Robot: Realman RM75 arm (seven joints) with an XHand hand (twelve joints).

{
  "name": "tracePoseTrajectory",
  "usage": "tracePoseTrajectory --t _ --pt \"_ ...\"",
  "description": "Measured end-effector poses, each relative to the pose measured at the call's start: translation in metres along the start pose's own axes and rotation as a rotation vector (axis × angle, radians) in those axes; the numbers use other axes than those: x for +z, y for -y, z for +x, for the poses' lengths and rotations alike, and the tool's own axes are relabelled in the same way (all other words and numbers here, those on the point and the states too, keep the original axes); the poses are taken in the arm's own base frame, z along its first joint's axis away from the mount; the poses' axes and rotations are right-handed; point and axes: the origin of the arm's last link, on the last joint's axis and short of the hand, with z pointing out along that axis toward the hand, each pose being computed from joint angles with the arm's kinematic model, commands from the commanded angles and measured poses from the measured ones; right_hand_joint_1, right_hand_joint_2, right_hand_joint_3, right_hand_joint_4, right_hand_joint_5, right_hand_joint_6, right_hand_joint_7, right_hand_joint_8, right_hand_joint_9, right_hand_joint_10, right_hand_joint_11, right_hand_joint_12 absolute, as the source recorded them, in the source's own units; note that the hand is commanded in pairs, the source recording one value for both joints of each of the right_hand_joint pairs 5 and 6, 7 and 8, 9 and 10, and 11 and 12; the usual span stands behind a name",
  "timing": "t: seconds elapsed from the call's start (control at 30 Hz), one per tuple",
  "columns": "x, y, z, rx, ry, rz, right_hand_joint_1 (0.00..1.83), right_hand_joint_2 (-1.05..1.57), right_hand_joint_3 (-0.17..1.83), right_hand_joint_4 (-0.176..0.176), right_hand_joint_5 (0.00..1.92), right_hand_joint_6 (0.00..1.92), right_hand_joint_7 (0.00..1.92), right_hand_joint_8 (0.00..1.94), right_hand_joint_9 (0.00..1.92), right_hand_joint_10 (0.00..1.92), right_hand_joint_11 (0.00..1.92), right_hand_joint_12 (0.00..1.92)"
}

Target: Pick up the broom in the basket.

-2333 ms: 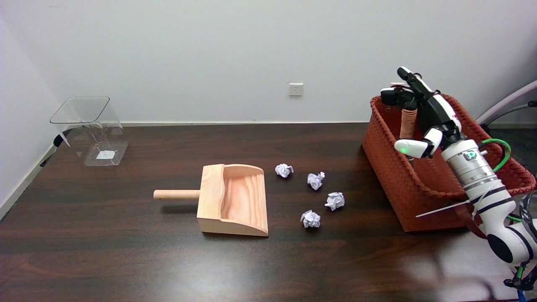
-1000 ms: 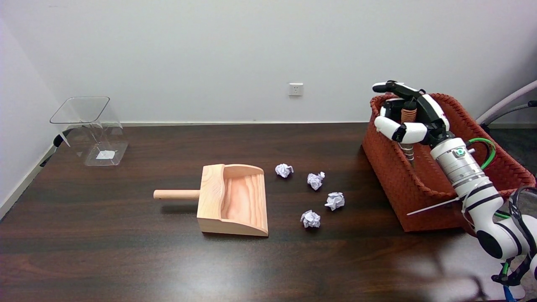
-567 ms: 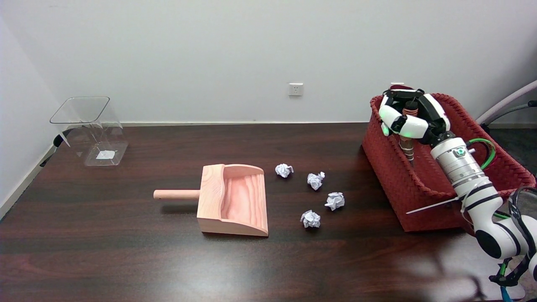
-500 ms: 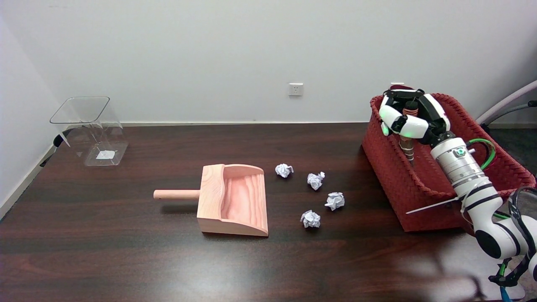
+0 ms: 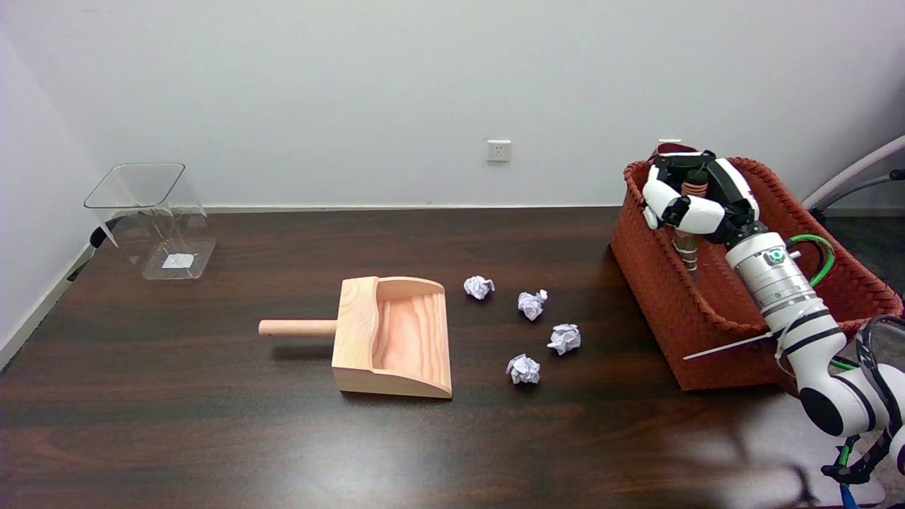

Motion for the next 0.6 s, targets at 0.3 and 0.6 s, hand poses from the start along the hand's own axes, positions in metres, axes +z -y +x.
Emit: tracePoseTrajectory --t 0.3,0.6 --pt "-0.0001 -0.0005 0.0 0.003 -0.002 -0.002 1.07 0.49 1.32 0.0 1.92 1.92 1.92 1.92 1.87 1.87 1.51 1.51" --pt "-0.0004 -0.0011 0.0004 0.005 -0.005 -0.003 1.08 0.38 1.34 0.0 1.92 1.92 1.92 1.92 1.92 1.92 1.54 1.54"
